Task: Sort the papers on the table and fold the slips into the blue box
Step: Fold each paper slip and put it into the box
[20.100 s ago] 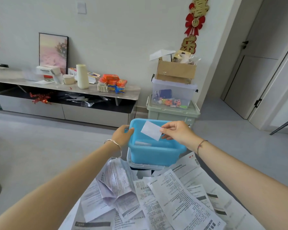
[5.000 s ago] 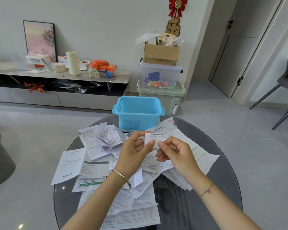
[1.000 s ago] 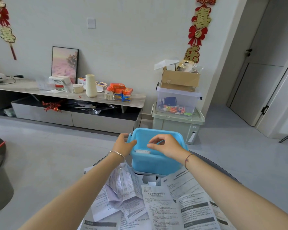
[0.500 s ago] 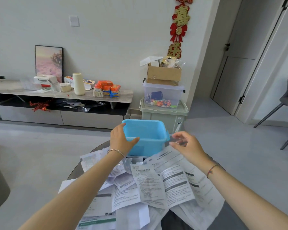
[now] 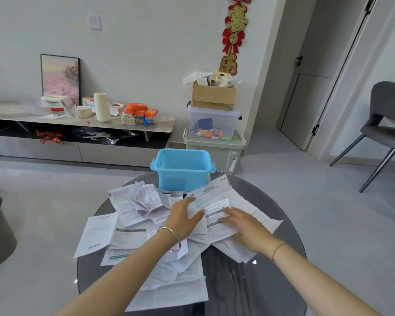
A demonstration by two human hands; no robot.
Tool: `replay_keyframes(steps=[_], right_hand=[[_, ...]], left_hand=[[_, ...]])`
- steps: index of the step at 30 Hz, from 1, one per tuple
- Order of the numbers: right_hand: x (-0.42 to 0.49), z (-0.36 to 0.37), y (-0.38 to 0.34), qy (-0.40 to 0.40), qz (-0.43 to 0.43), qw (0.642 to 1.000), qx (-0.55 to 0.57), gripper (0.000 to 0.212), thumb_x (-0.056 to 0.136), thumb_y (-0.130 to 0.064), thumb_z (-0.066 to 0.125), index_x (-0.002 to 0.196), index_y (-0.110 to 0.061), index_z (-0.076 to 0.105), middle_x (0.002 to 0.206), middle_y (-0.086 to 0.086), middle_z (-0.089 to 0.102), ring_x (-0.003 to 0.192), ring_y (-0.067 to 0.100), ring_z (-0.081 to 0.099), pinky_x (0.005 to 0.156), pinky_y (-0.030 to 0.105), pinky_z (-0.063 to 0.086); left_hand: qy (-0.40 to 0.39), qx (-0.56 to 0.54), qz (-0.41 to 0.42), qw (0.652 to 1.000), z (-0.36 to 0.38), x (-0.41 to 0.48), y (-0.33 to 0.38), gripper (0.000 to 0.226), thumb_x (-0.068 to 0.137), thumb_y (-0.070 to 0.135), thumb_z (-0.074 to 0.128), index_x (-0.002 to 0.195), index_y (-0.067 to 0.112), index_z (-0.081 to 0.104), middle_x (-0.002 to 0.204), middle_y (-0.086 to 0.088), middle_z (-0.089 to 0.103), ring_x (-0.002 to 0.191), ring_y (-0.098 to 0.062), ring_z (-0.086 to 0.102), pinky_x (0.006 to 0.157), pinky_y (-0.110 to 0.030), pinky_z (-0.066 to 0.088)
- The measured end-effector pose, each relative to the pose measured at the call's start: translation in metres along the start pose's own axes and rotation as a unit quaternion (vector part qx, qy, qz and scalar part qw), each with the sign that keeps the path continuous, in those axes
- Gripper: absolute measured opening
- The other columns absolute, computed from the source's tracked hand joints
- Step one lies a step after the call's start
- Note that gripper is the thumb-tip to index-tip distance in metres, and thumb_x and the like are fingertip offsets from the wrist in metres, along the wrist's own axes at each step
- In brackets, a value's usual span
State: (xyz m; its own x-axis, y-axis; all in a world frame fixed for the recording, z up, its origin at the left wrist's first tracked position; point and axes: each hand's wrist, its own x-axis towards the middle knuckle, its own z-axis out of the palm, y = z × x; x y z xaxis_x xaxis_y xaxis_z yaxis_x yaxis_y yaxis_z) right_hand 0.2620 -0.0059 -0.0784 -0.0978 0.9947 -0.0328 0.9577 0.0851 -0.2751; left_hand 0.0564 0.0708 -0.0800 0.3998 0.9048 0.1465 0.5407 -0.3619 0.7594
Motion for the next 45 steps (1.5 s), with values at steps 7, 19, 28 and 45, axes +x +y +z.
replay_keyframes(steps=[7,19,28,45], right_hand=[[-0.004,-0.016,-0.013,0.232,0.079,0.92,0.304,0.042,0.098,0.001,0.038,0.12,-0.023,0.064,0.138,-0.012,0.045,0.135,0.012,0.039,0.112,0.025,0.03],[-0.007,-0.059,-0.035,0.125,0.128,0.661,0.728,0.035,0.094,-0.007,0.05,0.126,0.005,0.054,0.114,0.015,0.065,0.101,0.024,0.063,0.087,0.038,0.053],[-0.01,-0.109,-0.051,0.208,0.056,0.713,0.668,0.041,0.088,0.008,0.054,0.117,-0.018,0.064,0.11,0.007,0.068,0.089,0.018,0.067,0.065,0.024,0.056],[0.008,-0.167,-0.055,0.268,0.007,0.739,0.618,0.028,0.09,0.002,0.058,0.111,-0.016,0.065,0.104,0.005,0.071,0.093,0.017,0.069,0.083,0.03,0.057]], left_hand=[[-0.086,0.119,0.02,0.989,-0.008,-0.026,-0.008,0.072,0.088,0.057,0.053,0.149,0.029,0.027,0.156,0.0,0.024,0.144,-0.021,0.019,0.117,-0.036,0.016],[-0.173,0.104,-0.034,0.979,-0.009,-0.026,-0.002,0.069,0.085,0.064,0.05,0.146,0.039,0.028,0.16,0.003,0.005,0.147,-0.024,0.009,0.119,-0.042,0.012],[-0.066,-0.073,0.0,0.995,-0.016,-0.022,0.024,0.082,0.083,0.079,0.03,0.139,0.02,0.039,0.143,-0.006,0.043,0.133,-0.029,0.039,0.111,-0.038,0.031],[0.001,-0.223,0.078,0.972,-0.077,0.025,0.076,0.022,0.094,0.031,0.057,0.09,0.012,0.068,0.085,-0.003,0.067,0.076,-0.011,0.06,0.069,-0.018,0.048]])
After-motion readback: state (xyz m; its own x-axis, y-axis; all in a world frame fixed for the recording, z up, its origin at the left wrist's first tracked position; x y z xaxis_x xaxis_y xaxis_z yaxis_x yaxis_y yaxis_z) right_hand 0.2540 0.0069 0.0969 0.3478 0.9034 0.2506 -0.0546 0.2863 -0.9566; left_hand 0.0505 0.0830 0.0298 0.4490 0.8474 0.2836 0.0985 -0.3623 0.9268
